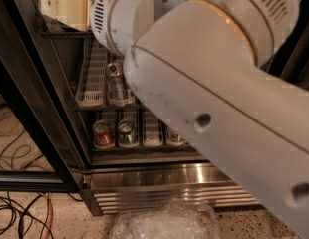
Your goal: Pick redbull can from top shelf of fridge
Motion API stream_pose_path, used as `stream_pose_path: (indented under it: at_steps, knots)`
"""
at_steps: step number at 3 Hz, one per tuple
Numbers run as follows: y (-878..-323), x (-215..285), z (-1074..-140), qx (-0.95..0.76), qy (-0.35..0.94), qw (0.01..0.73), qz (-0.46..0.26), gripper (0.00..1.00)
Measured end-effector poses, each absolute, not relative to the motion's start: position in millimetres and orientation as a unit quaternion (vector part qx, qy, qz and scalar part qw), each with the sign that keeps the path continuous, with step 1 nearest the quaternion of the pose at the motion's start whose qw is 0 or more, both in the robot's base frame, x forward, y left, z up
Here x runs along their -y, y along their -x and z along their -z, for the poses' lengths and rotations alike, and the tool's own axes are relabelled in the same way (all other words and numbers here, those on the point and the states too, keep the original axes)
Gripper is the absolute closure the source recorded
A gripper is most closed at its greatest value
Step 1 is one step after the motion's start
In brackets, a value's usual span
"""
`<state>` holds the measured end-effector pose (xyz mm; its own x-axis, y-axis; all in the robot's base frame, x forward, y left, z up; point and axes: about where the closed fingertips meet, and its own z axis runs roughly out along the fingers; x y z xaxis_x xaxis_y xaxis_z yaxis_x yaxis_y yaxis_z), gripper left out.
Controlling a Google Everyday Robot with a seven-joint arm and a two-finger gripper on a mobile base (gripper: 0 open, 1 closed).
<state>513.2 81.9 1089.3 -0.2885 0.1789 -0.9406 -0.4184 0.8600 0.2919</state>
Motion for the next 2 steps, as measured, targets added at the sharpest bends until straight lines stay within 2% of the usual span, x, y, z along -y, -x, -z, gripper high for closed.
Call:
stream_pose_path:
  at_steps: [2]
  knots:
    - [-511.4,-94.0,-1104.2,-0.750,0.102,0.609,-0.238,0.00]
